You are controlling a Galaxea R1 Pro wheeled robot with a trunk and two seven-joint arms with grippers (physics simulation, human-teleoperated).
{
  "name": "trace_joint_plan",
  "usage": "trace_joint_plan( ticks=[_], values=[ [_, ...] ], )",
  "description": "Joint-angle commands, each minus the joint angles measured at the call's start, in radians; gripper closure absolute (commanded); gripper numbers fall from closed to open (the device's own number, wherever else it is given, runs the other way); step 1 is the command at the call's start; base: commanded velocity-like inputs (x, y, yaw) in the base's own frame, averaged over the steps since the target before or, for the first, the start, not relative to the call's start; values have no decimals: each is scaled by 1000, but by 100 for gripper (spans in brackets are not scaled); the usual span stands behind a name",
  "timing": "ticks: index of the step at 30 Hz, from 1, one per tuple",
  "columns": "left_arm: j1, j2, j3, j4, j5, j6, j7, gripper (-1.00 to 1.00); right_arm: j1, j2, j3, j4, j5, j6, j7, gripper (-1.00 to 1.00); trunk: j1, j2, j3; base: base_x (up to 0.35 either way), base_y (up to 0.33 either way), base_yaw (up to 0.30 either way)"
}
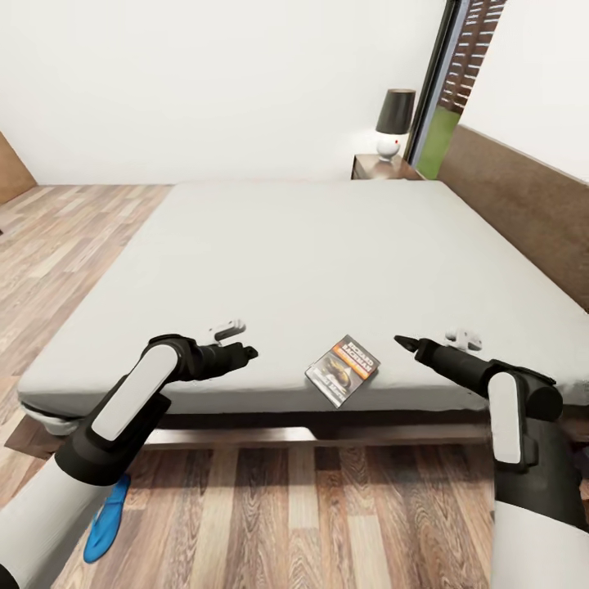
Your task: In the bedroom, move the book from the bed onto either nightstand, and place the two sandals side by side next to the bed.
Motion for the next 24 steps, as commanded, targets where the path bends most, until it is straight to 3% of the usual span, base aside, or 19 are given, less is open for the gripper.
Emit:
trace_joint_plan(
  ticks=[1,6,10,14,19,24],
  values=[
    [0,3,8,-1,8,2,10,-100,7,7,-11,2,-11,5,10,-100,0,0,1,0,21,-166],
    [1,5,39,-1,8,2,11,-100,31,28,-29,4,-41,5,8,-100,0,0,7,0,13,-166],
    [4,7,82,-1,9,1,13,-100,51,61,-61,6,-73,5,7,-100,0,0,13,0,6,-165],
    [5,6,101,-1,9,1,13,-100,59,87,-85,8,-94,5,7,-100,0,0,18,0,3,-164],
    [6,4,115,-4,10,-1,13,-100,76,116,-102,8,-133,5,7,-100,0,0,25,0,1,-161],
    [6,4,119,-6,12,-1,13,-100,90,124,-105,10,-153,5,7,-100,0,0,32,0,1,-155]
  ],
)
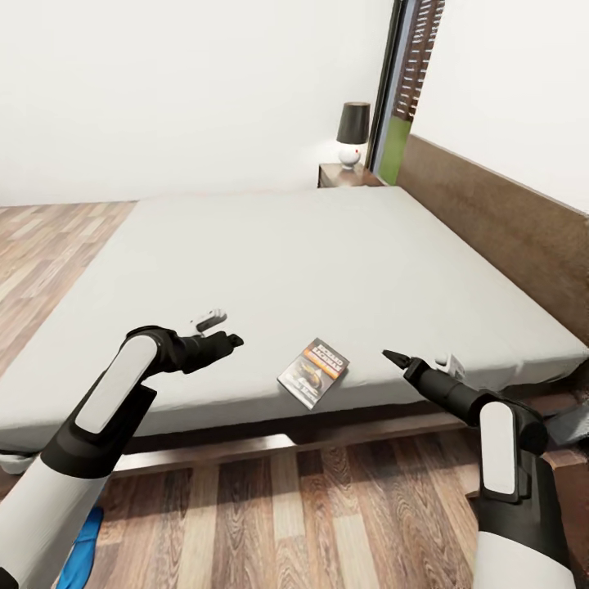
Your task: In the bedroom, move the book from the bed onto either nightstand, and place the two sandals side by side next to the bed.
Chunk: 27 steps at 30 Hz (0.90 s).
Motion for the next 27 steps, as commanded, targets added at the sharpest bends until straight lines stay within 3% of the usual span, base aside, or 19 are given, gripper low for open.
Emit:
trace_joint_plan(
  ticks=[1,11,15,20,22,27],
  values=[
    [-1,1,1,-1,8,3,9,-100,4,3,-3,0,3,5,11,-100,0,0,1,0,0,-149],
    [0,4,40,-1,17,4,9,-100,34,28,-3,70,-14,5,12,-100,0,0,15,0,0,-130],
    [7,7,55,0,18,4,9,-100,42,57,-2,144,-16,5,12,-100,0,0,21,0,0,-101],
    [23,11,59,-1,19,6,8,-100,45,58,0,238,-16,5,13,-100,0,0,28,0,0,-91],
    [59,18,55,-2,18,10,4,-100,44,58,3,301,-17,5,15,-100,0,0,31,0,14,-87],
    [86,21,62,-2,18,27,-1,-100,44,58,4,330,-18,5,17,-100,0,0,39,0,150,-85]
  ],
)
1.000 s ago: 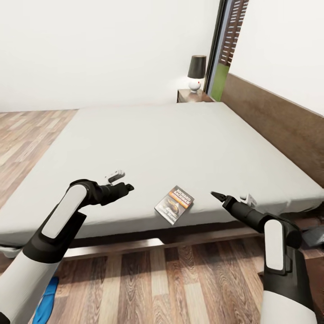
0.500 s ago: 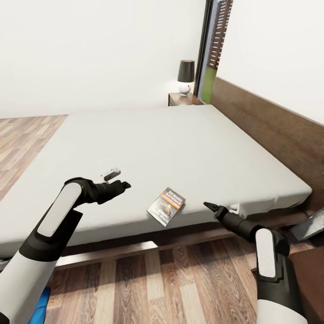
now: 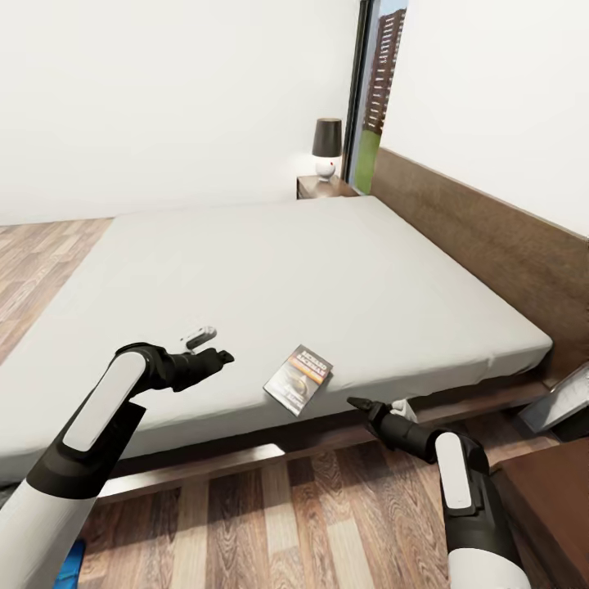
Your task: In the bedroom, move the book from the bed onto either nightstand, and place the two sandals side by side next to the bed.
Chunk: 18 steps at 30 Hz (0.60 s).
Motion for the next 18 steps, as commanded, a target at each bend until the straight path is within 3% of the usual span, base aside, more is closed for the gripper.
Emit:
trace_joint_plan(
  ticks=[1,3,8,18],
  values=[
    [2,1,3,-1,7,6,8,-100,-1,1,-4,2,10,5,10,-100,0,0,1,0,239,-85],
    [10,1,25,-1,7,18,5,-100,0,1,-3,10,9,5,11,-100,0,0,4,0,271,-83],
    [12,1,33,-1,7,22,5,-100,0,1,-3,12,9,5,11,-100,0,0,11,0,218,-80],
    [13,-8,96,-1,8,10,4,-100,-1,1,-2,18,4,5,11,-100,0,0,26,0,25,-76]
  ],
)
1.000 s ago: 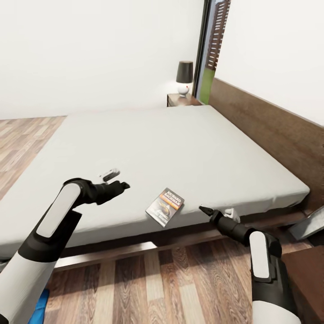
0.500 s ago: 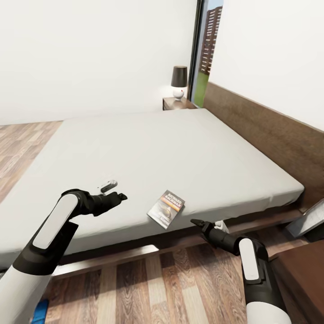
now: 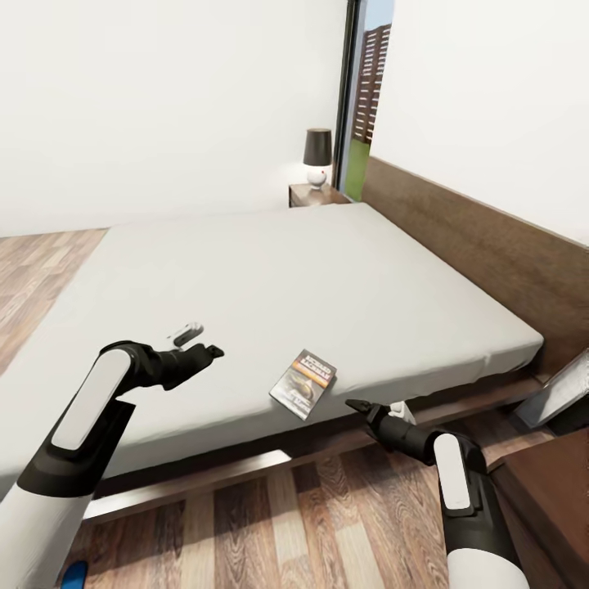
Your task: In the bedroom, move the book from the bed onto either nightstand, and place the two sandals side by side next to the bed.
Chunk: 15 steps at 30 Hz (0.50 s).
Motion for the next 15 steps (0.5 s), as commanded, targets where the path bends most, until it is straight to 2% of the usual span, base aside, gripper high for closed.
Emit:
trace_joint_plan(
  ticks=[1,4,12,15],
  values=[
    [-1,0,7,-1,8,1,9,-100,-1,1,-3,1,9,5,10,-100,0,0,1,0,6,-75],
    [-1,-1,29,-1,8,-2,9,-100,-2,1,-3,3,6,5,10,-100,0,0,5,0,4,-73],
    [-5,-5,48,-1,10,-4,9,-100,-5,1,-3,6,1,5,11,-100,0,0,18,0,2,-47],
    [-7,-8,52,-1,12,-4,9,-100,-6,1,-3,6,-1,5,12,-100,11,-21,13,0,1,-20]
  ],
)
